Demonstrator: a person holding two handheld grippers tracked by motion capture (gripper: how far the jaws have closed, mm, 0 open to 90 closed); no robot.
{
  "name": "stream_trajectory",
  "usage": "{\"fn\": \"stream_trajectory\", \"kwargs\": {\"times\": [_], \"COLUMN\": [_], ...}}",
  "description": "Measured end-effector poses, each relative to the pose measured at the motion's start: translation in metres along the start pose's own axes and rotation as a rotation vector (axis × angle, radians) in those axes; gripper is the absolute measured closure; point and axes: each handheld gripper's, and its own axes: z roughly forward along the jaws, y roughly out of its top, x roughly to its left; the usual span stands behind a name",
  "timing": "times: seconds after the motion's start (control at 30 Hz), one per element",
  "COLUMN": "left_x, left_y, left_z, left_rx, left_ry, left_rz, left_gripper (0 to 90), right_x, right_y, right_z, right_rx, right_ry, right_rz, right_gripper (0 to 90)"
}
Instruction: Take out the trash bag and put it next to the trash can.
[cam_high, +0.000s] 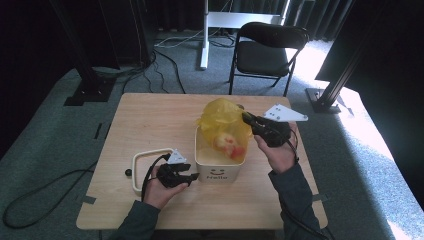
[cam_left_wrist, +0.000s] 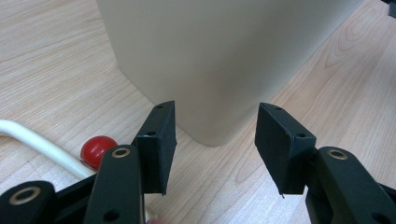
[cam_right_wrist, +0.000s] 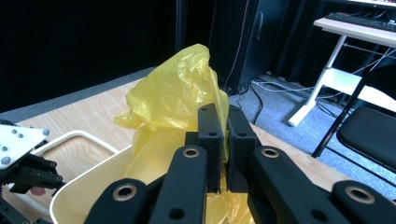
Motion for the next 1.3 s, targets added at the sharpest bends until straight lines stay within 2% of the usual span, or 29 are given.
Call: {"fn": "stream_trajectory", "kwargs": {"times": [0.77,1.3], "left_x": [0.001,0.001], "left_y": [-0.001,-0.001], "left_z": [0.001,0.000], "left_rx": [0.002,0.004], "left_ry": [0.002,0.003], "left_rz": [-0.013,-0.013], "left_gripper": [48.8,48.8], "right_x": [-0.017,-0.032], "right_y": [0.010,0.013], "right_z": [-0.021,-0.047], "right_rx": [-0.047,-0.089], "right_ry": [-0.062,-0.135], "right_rz": [0.020,0.034], "right_gripper": [87.2,87.2]}}
